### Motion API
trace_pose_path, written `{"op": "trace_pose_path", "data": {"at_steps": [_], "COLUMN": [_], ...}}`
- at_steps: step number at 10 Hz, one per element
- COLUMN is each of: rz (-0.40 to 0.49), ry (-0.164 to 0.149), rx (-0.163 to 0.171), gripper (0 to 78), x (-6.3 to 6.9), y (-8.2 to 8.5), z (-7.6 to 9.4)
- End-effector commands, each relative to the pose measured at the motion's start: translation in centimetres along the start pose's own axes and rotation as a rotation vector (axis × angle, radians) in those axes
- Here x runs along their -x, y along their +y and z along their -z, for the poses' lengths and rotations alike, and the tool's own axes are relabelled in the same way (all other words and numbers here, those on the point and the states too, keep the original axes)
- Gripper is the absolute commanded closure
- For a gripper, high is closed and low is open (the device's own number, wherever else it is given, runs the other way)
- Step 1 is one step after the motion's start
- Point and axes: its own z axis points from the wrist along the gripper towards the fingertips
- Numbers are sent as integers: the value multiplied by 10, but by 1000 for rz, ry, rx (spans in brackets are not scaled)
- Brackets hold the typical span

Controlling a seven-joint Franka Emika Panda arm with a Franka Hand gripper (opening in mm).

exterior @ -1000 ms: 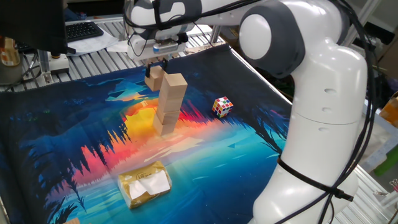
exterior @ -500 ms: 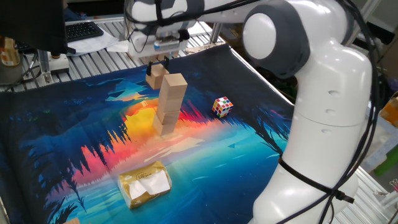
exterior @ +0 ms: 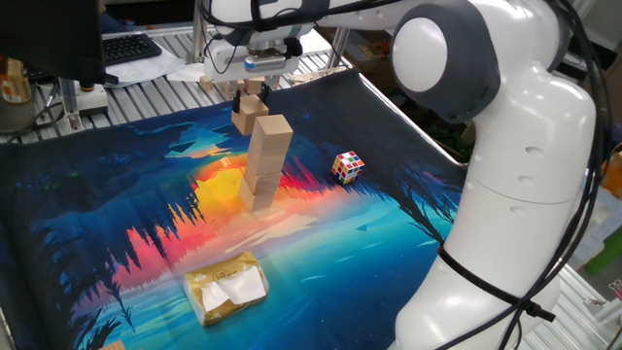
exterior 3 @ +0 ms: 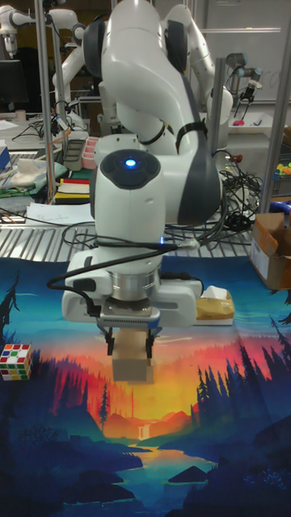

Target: Stack the blocks in a vertical line of five

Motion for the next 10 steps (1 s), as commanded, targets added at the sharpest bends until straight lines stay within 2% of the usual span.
{"op": "trace_pose_path", "data": {"at_steps": [1,10], "rz": [-4,-2], "ry": [-12,-7], "rx": [5,14], "gripper": [764,764], "x": [0,0], "y": [-4,-8], "z": [6,8]}}
